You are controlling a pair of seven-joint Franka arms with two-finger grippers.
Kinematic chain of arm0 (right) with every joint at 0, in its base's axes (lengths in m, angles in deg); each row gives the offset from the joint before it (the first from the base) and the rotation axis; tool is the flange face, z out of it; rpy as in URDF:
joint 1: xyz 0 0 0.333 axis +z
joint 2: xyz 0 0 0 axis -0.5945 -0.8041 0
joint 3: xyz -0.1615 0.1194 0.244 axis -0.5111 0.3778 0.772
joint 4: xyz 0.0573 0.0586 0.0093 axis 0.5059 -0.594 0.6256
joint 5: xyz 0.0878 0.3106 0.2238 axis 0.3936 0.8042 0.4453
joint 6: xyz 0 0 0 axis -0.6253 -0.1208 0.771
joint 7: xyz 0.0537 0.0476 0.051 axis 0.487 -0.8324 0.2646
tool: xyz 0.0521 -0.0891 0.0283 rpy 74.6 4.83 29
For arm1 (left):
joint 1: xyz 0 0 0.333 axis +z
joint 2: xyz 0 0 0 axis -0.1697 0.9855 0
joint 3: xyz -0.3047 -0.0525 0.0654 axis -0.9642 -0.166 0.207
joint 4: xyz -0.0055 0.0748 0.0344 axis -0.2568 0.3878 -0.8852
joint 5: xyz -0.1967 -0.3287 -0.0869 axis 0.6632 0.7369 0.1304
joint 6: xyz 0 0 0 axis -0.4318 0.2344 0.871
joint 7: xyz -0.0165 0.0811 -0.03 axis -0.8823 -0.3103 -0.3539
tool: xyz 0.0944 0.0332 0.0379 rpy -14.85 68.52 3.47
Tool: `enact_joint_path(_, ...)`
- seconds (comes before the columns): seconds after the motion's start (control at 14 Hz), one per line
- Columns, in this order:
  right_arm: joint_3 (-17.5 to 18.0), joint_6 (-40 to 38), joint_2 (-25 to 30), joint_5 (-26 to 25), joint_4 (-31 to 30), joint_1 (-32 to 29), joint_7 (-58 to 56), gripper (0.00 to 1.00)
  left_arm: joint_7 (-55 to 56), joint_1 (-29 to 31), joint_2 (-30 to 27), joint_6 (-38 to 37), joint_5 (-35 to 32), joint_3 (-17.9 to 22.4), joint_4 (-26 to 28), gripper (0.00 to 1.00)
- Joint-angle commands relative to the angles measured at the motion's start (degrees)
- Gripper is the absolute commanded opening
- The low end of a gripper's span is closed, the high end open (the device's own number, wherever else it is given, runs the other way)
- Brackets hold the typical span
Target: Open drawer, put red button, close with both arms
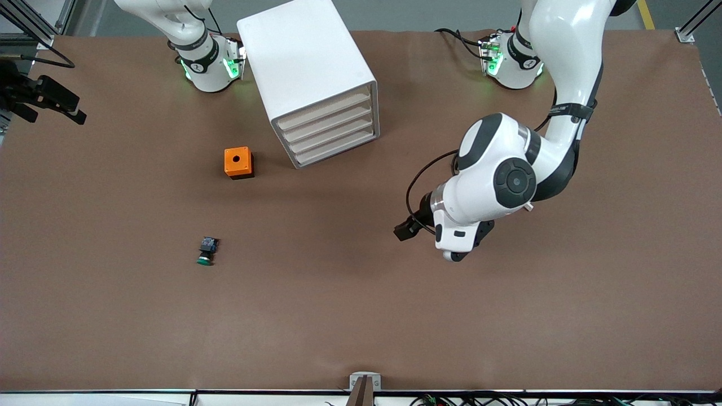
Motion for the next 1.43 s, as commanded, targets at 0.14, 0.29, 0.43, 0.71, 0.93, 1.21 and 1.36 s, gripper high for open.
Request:
enact_joint_path(0.14,-0.04,0.26,1.22,0.6,-1.27,-1.62,-0.32,1.0,-11.62,6.92,-6.68,-5.58,-0.81,-0.65,1.26,1.0)
enact_joint_path(0.29,-0.04,0.0,1.31,0.16,-1.27,-1.54,-0.5,1.0,-19.43,9.9,-9.93,-12.68,-0.9,-0.56,1.44,1.0)
enact_joint_path(0.43,-0.13,0.0,1.31,-0.37,-1.27,-1.62,-2.07,1.0,-30.14,13.07,-13.19,-20.95,-1.51,-0.12,1.7,1.0)
enact_joint_path(0.71,0.05,-0.88,1.31,-1.42,-1.44,-1.54,-2.43,1.0,-39.32,17.12,-18.72,-27.58,-8.0,-0.38,3.71,1.0)
enact_joint_path(0.93,0.14,-1.14,1.4,-1.51,-1.44,-1.54,-2.17,1.0,-46.7,19.76,-24.61,-26.88,-11.08,-0.38,10.99,1.0)
enact_joint_path(1.21,0.22,-0.97,1.4,-2.74,-1.44,-1.45,-2.17,1.0,-51.11,22.4,-29.1,-25.83,-13.02,-0.29,15.4,1.0)
enact_joint_path(1.36,0.22,-0.79,1.4,-2.83,-1.36,-1.45,-2.17,1.0,-53.3,22.31,-31.65,-24.16,-14.08,-0.03,18.99,1.0)
